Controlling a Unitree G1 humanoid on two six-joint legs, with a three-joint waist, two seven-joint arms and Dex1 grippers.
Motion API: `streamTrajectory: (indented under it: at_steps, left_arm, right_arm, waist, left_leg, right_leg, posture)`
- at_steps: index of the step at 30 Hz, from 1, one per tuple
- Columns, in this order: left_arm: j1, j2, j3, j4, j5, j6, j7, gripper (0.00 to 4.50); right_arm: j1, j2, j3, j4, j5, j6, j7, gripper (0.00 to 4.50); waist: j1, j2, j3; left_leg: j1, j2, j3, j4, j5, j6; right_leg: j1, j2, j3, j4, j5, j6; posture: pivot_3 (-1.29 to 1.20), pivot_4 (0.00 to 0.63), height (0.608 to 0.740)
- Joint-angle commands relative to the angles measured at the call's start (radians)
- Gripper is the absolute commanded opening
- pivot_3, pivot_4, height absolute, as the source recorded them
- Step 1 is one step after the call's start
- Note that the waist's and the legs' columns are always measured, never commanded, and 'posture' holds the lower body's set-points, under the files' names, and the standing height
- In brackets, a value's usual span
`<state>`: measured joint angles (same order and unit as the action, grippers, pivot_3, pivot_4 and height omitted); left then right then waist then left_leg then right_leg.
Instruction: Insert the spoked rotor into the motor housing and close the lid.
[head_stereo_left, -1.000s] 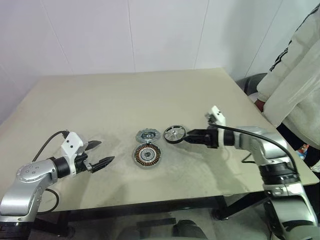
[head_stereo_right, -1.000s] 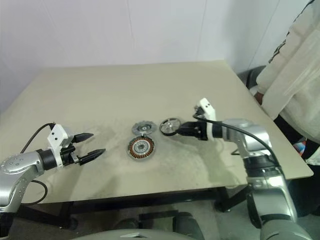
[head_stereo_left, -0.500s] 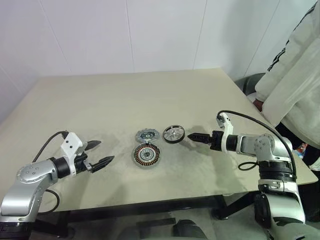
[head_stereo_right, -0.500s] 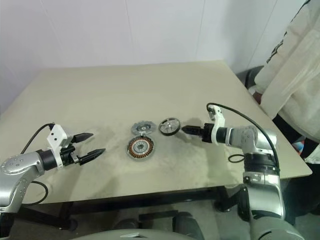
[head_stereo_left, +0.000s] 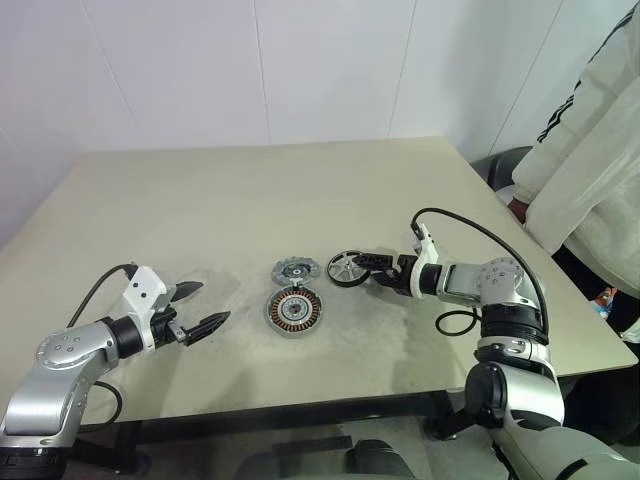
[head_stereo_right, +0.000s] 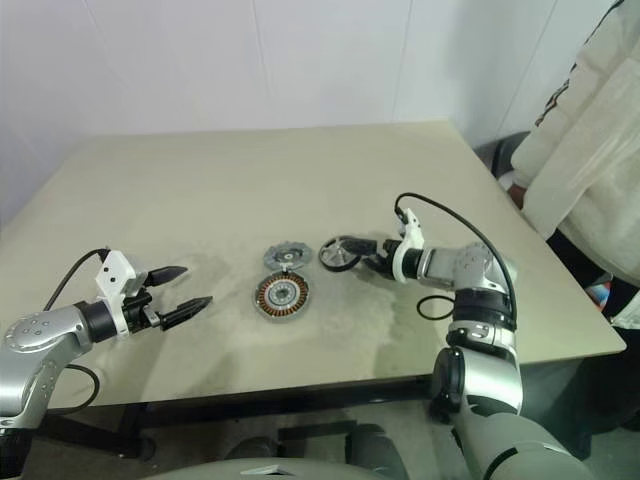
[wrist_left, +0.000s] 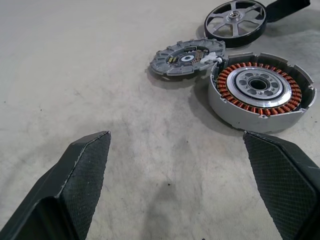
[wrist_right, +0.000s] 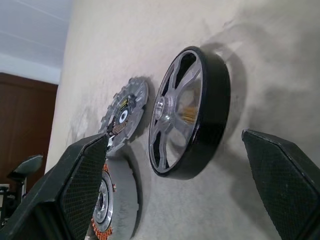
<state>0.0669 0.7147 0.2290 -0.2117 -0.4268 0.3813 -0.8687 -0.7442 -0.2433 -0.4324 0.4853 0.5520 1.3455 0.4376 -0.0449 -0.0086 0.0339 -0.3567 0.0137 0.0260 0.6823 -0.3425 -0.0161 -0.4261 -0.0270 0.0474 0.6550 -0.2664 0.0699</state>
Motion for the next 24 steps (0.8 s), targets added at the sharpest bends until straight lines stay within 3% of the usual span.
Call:
streamTrajectory:
  at_steps: [1,6,7,10,19,20,24]
  left_arm:
    - [-0.004,0.002,0.024,-0.033,-0.016,-0.005,0.005,4.50]
    - [-0.003,0.002,0.025,-0.036,-0.017,-0.004,0.006,4.50]
    - [-0.004,0.002,0.024,-0.036,-0.017,-0.004,0.006,4.50]
    - [-0.008,0.001,0.022,-0.036,-0.016,-0.003,0.008,4.50]
    - [-0.011,0.001,0.020,-0.039,-0.017,0.001,0.011,4.50]
    - [-0.012,0.001,0.020,-0.039,-0.016,0.001,0.011,4.50]
    - [-0.012,0.002,0.021,-0.036,-0.016,-0.001,0.009,4.50]
  right_arm:
    - [-0.025,0.012,-0.012,-0.009,0.022,-0.005,-0.022,4.47]
    - [-0.024,0.026,-0.020,-0.017,0.034,0.004,-0.046,4.47]
    - [-0.024,0.027,-0.020,-0.018,0.037,0.007,-0.048,4.30]
    - [-0.024,0.030,-0.021,-0.019,0.043,0.017,-0.058,3.59]
    - [-0.030,0.051,-0.030,-0.014,0.043,0.011,-0.106,0.55]
    - [-0.032,0.052,-0.031,-0.016,0.044,0.012,-0.110,0.37]
    - [-0.035,0.046,-0.040,-0.040,0.059,0.024,-0.108,0.37]
  waist:
    - [0.000,0.000,0.000]
    - [-0.002,0.000,0.000]
    - [-0.002,0.000,0.000]
    - [-0.002,0.000,0.000]
    - [-0.003,0.000,0.000]
    - [-0.003,0.000,0.000]
    - [-0.003,0.000,0.000]
  left_leg:
    - [0.000,0.000,0.000,0.000,0.000,0.000]
    - [0.000,0.000,0.000,0.000,0.000,0.000]
    - [0.000,0.000,0.000,0.000,0.000,0.000]
    - [0.000,0.000,0.000,0.000,0.000,0.000]
    - [0.000,0.000,0.000,0.000,0.000,0.000]
    - [0.000,0.000,0.000,0.000,0.000,0.000]
    - [0.000,0.000,0.000,0.000,0.000,0.000]
  right_leg:
    - [0.000,0.000,0.000,0.000,0.000,0.000]
    - [0.000,0.000,0.000,0.000,0.000,0.000]
    - [0.000,0.000,0.000,0.000,0.000,0.000]
    - [0.000,0.000,0.000,0.000,0.000,0.000]
    - [0.000,0.000,0.000,0.000,0.000,0.000]
    - [0.000,0.001,0.000,0.000,0.000,0.000]
    - [0.000,0.001,0.000,0.001,0.000,0.000]
  posture:
    - [0.00,0.000,0.740]
    - [0.00,0.000,0.740]
    - [0.00,0.000,0.740]
    - [0.00,0.000,0.740]
    - [0.00,0.000,0.740]
    - [0.00,0.000,0.740]
    - [0.00,0.000,0.740]
